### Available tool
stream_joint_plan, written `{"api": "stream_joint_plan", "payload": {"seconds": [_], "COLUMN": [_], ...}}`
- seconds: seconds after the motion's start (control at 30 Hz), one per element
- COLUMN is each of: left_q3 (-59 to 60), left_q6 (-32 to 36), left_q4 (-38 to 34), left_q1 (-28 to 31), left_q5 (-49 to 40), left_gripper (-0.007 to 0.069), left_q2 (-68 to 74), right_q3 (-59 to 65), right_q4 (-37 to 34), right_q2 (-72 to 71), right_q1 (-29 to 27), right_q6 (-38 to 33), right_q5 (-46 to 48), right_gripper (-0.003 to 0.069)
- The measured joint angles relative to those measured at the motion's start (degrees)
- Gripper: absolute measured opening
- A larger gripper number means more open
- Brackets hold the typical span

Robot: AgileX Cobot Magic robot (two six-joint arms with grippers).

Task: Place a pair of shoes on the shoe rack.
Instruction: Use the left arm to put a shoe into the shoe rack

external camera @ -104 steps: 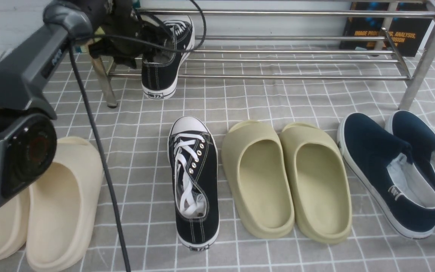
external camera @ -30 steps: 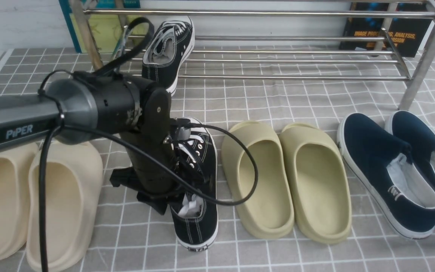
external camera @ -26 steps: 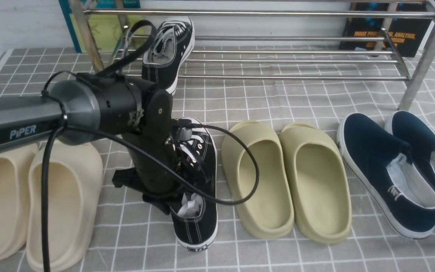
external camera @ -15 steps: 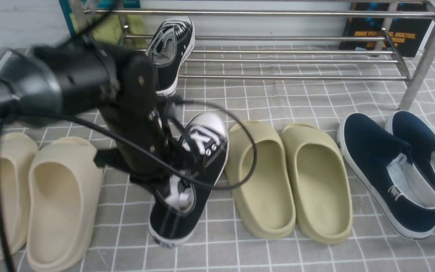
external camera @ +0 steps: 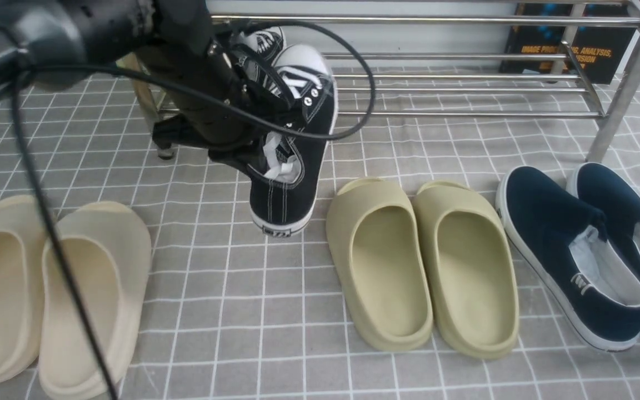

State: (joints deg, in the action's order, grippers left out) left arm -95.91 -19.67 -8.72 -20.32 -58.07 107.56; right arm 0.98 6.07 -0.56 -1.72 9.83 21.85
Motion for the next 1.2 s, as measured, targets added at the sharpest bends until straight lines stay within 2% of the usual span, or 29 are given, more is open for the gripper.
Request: {"api": "stream_joint_plan", "payload": {"seconds": [0.2,0.5,0.8,0.93,1.03,1.07,1.1,1.13,1.2], "left_q3": [-8.1,-26.9,-40.4,-41.5,-42.3,-42.6,-42.7,-43.1,-44.1], "left_q6": [0.0,0.0,0.1,0.8,1.0,0.9,0.9,0.9,0.8], "left_q4": [-2.1,-7.0,-12.0,-12.0,-11.7,-11.5,-11.5,-11.6,-11.5], "left_q1": [1.6,4.3,7.8,7.9,7.9,8.0,8.0,8.2,8.7], "left_q5": [2.2,2.5,-1.4,-2.0,-1.9,-1.6,-1.6,-1.6,-2.6], "left_gripper": [-0.0013,-0.0013,-0.0001,0.0041,0.0132,0.0183,0.0183,0.0239,0.0301], "left_q2": [8.2,20.6,29.1,29.7,29.7,29.7,29.7,29.7,29.2], "right_q3": [0.0,0.0,0.0,0.0,0.0,0.0,0.0,0.0,0.0], "right_q4": [0.0,0.0,0.0,0.0,0.0,0.0,0.0,0.0,0.0], "right_q2": [0.0,0.0,0.0,0.0,0.0,0.0,0.0,0.0,0.0], "right_q1": [0.0,0.0,0.0,0.0,0.0,0.0,0.0,0.0,0.0], "right_q6": [0.0,0.0,0.0,0.0,0.0,0.0,0.0,0.0,0.0], "right_q5": [0.0,0.0,0.0,0.0,0.0,0.0,0.0,0.0,0.0], "right_gripper": [0.0239,0.0239,0.0239,0.0239,0.0239,0.0239,0.0239,0.0239,0.0239]}}
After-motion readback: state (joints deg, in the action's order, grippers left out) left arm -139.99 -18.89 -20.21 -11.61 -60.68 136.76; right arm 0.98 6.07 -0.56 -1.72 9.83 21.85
